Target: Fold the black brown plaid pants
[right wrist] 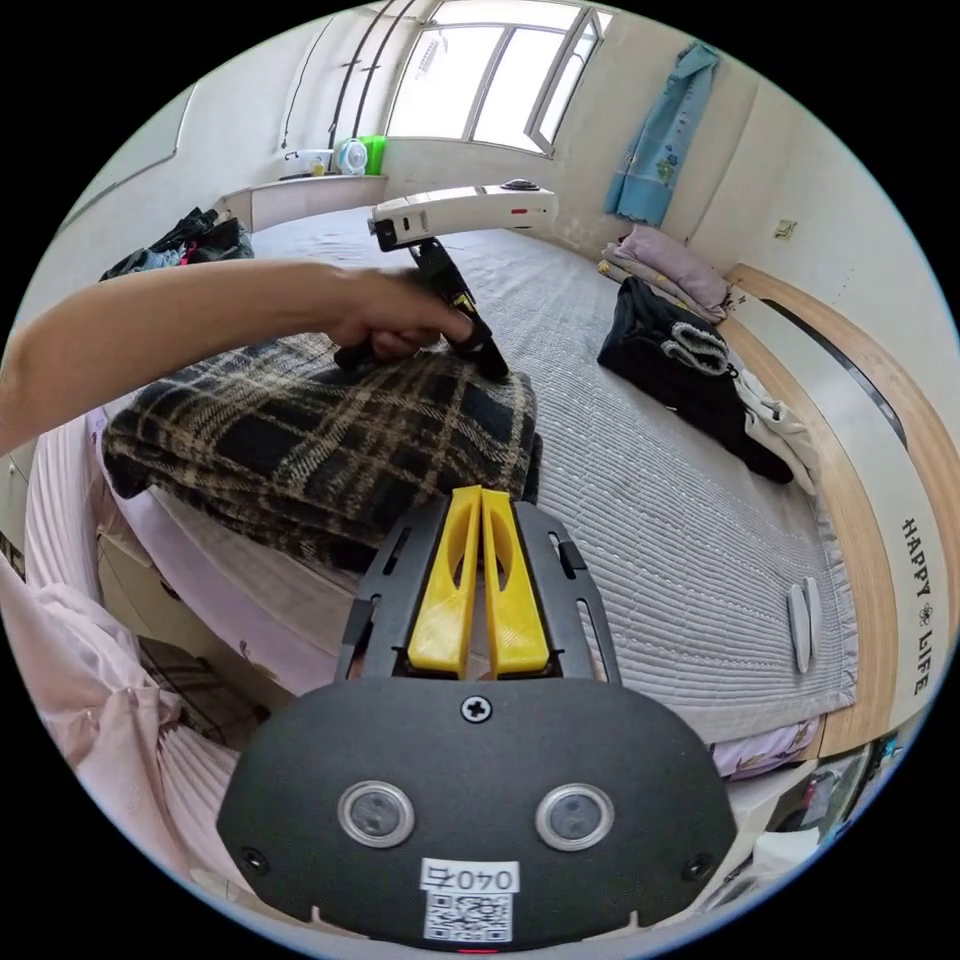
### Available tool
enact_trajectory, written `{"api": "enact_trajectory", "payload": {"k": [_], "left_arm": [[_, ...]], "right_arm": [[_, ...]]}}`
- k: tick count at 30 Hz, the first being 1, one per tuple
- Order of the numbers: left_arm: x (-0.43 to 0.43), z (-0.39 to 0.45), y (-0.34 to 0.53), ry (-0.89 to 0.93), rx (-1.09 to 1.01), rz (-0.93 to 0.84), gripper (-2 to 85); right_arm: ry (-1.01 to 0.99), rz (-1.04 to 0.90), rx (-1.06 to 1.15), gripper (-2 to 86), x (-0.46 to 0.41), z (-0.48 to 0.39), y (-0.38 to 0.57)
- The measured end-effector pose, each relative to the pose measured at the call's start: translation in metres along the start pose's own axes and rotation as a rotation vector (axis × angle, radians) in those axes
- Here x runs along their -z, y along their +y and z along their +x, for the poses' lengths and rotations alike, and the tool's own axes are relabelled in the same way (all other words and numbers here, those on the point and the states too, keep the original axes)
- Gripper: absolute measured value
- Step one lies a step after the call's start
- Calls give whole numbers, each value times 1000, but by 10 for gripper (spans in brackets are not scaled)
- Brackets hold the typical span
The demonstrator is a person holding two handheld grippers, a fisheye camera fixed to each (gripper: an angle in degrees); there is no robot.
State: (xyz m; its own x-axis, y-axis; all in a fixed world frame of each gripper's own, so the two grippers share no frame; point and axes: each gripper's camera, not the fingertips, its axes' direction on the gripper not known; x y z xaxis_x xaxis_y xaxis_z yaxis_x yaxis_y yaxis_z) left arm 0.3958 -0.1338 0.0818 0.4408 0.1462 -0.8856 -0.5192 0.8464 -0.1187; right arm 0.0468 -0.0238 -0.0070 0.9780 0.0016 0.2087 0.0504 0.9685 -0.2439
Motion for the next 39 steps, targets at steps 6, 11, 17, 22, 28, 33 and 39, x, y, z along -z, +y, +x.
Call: {"api": "enact_trajectory", "payload": {"k": [6, 11, 17, 22, 28, 33, 39], "left_arm": [[119, -10, 77, -34, 63, 244, -9], [163, -59, 172, -260, 190, 192, -9], [93, -91, 215, -109, 327, 2, -9], [82, -97, 231, -80, 395, 75, -9], [192, -71, 261, -28, 310, 206, -10], [210, 30, 314, 34, 71, 220, -9], [131, 52, 329, 85, 53, 106, -9]], "right_arm": [[-26, 154, -223, -10, 46, 14, 4], [62, 268, -203, -10, 80, 0, -32], [57, -54, -133, -10, -10, -20, -109], [172, -171, 45, -10, -47, -51, -115], [142, -113, 137, -10, 40, -73, -143], [154, -142, 184, -10, 57, -90, -115], [34, -369, 114, -10, -17, -61, -92]]}}
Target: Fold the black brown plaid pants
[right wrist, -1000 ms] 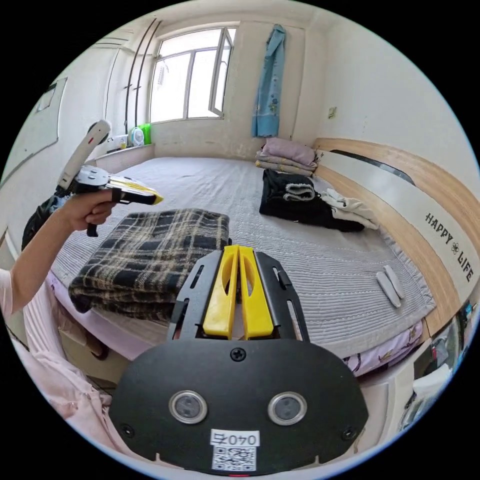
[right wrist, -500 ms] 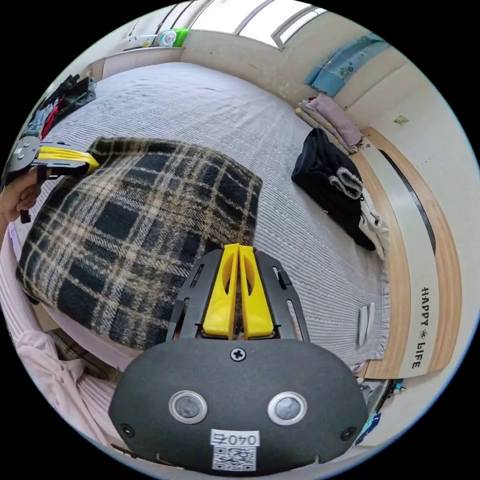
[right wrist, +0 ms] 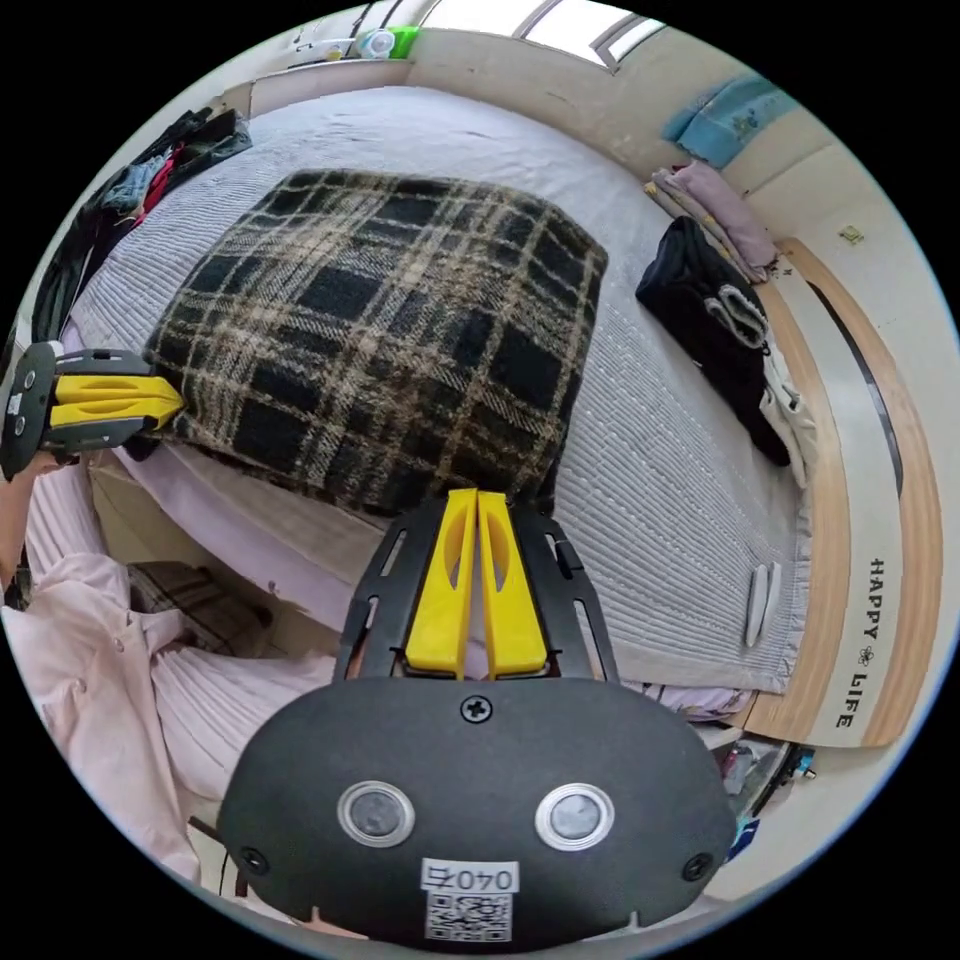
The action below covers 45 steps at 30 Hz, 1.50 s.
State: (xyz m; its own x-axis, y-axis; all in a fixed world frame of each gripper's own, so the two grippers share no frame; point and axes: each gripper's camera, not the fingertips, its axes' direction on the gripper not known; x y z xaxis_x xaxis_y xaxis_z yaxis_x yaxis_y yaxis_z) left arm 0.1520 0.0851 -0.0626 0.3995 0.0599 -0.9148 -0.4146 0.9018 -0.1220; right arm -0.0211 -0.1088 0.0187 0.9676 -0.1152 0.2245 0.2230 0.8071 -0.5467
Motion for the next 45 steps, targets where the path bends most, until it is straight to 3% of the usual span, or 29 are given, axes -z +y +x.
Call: {"api": "enact_trajectory", "payload": {"k": [5, 11, 15, 17, 20, 24, 26, 29, 35, 40, 42, 45], "left_arm": [[-2, 8, -27, 5, -138, -152, -9], [-13, 58, -41, -195, -424, -292, -8], [17, 64, -35, -276, -477, -247, -9], [54, 43, -35, -284, -391, -134, -9], [94, -29, -52, -274, -95, 36, -9], [68, -113, -72, -188, 156, 51, -9], [43, -133, -73, -107, 202, 5, -9], [-5, -147, -58, -79, 236, -79, -9], [-21, -135, -69, -239, 114, -129, -13], [-17, -171, -72, -167, 127, -143, -10], [4, -198, -67, -104, 222, -137, -9], [46, -218, -43, -129, 241, -87, -7]], "right_arm": [[-44, -69, 71, -10, 2, 15, -16], [-20, -106, 168, -10, 3, 23, -27], [21, -97, 229, -10, 30, 35, -26], [76, 47, 181, -10, 76, 55, -25], [110, 271, 27, -10, 112, 90, -42], [50, 342, -124, -10, 86, 129, -90], [-153, 297, -205, -10, 47, 155, -115], [-308, 131, -216, -10, -13, 172, -127], [-314, 84, -169, -9, -27, 197, -132], [-282, 103, -150, -3, -14, 214, -129], [-321, 137, -149, 9, 5, 232, -121], [-361, 190, -117, 63, 39, 276, -92]]}}
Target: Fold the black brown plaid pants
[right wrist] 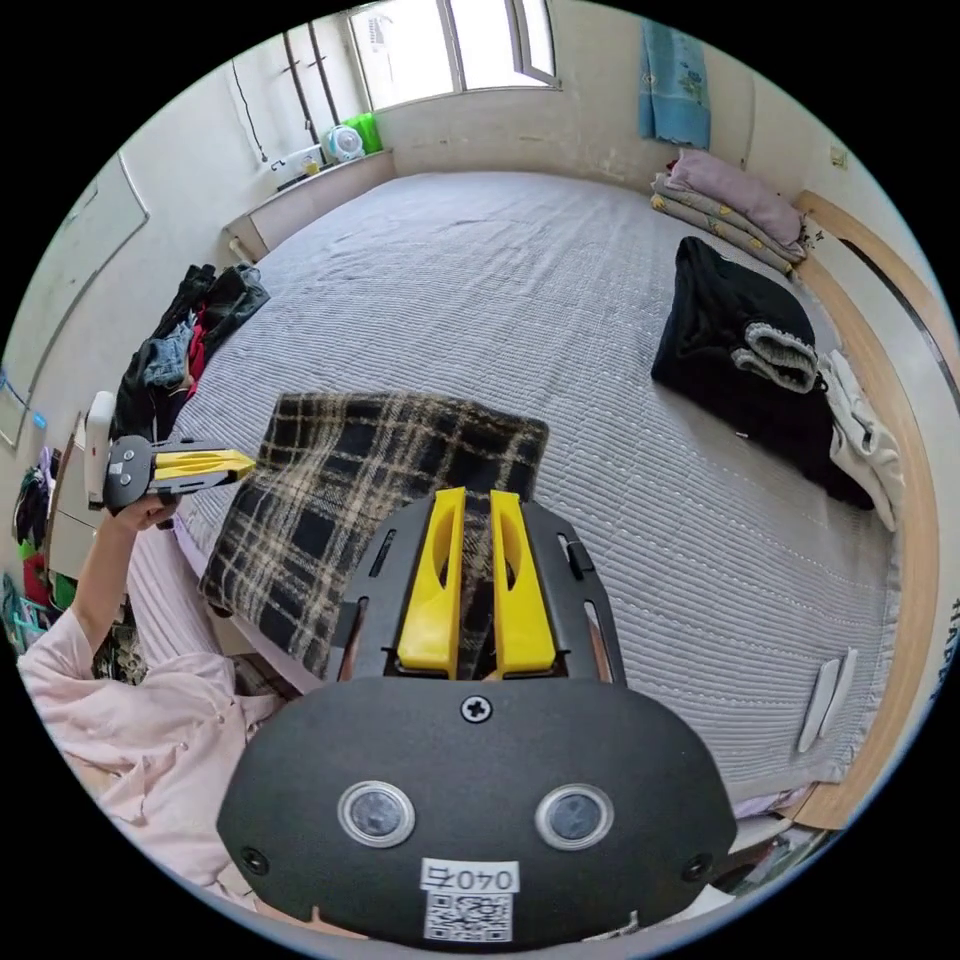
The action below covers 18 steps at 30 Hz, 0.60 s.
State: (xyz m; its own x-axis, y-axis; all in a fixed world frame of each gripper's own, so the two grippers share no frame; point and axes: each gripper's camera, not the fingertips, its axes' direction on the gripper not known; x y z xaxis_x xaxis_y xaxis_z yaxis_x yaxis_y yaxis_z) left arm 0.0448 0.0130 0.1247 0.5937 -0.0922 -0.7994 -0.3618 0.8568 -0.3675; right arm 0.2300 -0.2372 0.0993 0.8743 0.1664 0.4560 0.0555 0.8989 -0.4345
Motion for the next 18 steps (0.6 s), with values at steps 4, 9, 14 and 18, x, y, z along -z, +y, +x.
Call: {"api": "enact_trajectory", "payload": {"k": [4, 9, 14, 18], "left_arm": [[11, -48, 26, 101, 87, -24, 4], [-5, -107, 47, 488, 261, 39, 101], [-17, -141, 56, 448, 367, 36, 118], [-22, -169, 51, 492, 434, 57, 116]], "right_arm": [[-279, -101, -70, 168, 23, 69, 28], [-438, -127, -199, 194, -4, 122, 53], [-531, -174, -212, 207, -29, 142, 52], [-592, -160, -222, 207, -27, 159, 47]]}}
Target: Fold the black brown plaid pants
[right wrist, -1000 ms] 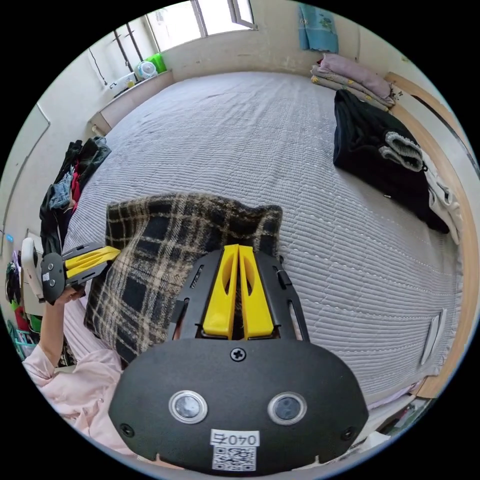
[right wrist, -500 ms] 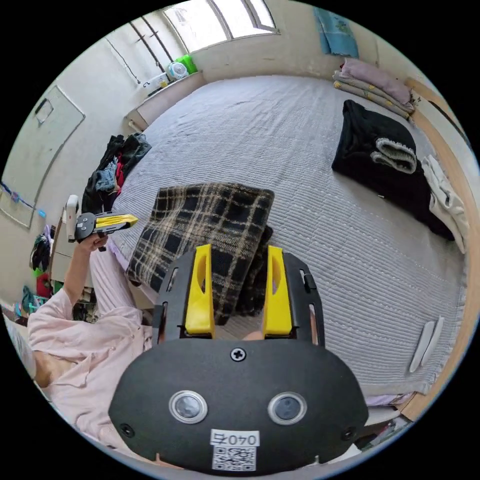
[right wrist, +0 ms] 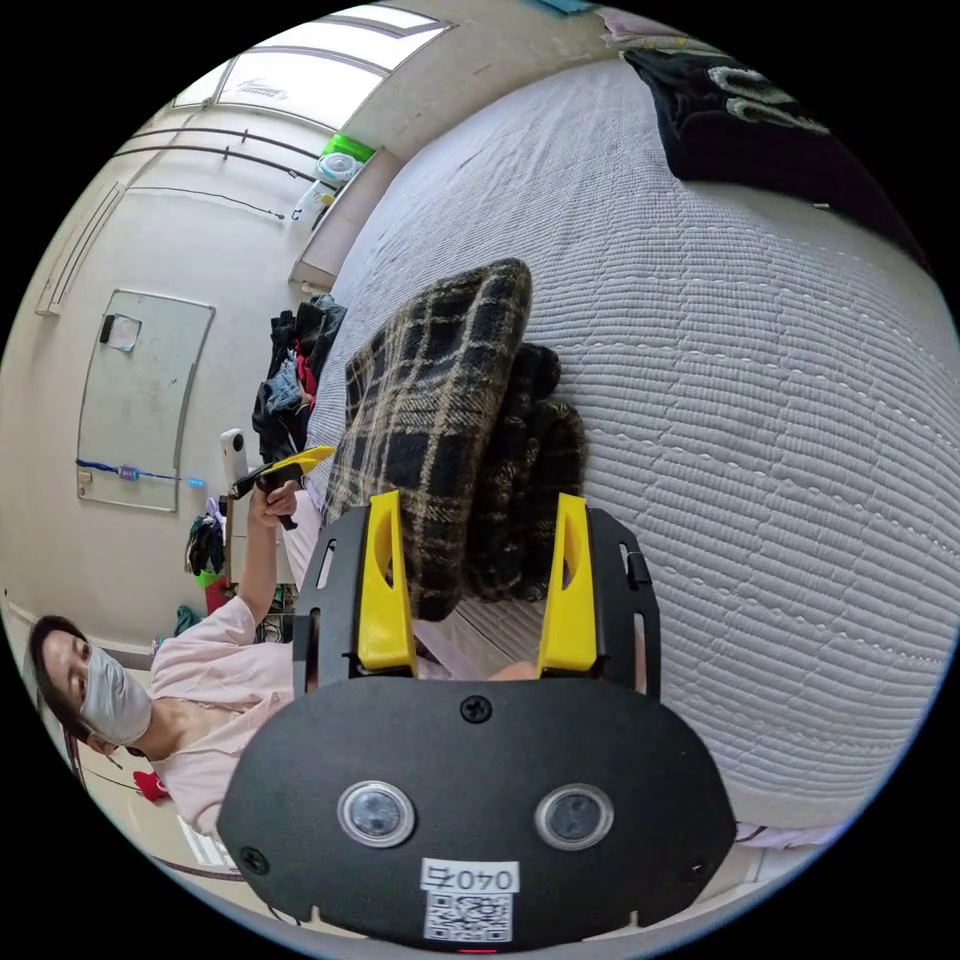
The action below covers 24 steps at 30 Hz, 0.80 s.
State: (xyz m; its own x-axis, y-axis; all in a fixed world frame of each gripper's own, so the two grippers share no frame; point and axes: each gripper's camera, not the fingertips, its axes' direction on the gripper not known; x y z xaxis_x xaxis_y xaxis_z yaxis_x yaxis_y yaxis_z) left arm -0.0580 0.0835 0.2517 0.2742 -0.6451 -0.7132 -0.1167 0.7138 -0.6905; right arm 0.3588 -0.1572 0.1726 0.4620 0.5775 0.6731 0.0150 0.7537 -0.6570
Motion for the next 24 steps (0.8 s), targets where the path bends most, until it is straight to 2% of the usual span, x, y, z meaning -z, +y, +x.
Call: {"api": "enact_trajectory", "payload": {"k": [5, 14, 24], "left_arm": [[-31, -7, -25, -22, 13, -85, 121], [-60, -43, -48, 136, 123, -131, 84], [-59, -54, -70, 153, 74, -192, 89]], "right_arm": [[-41, -17, -15, 207, 2, 11, -11], [-28, -89, -28, 203, 10, 16, -23], [-64, -159, -37, 192, 17, 14, -22]]}}
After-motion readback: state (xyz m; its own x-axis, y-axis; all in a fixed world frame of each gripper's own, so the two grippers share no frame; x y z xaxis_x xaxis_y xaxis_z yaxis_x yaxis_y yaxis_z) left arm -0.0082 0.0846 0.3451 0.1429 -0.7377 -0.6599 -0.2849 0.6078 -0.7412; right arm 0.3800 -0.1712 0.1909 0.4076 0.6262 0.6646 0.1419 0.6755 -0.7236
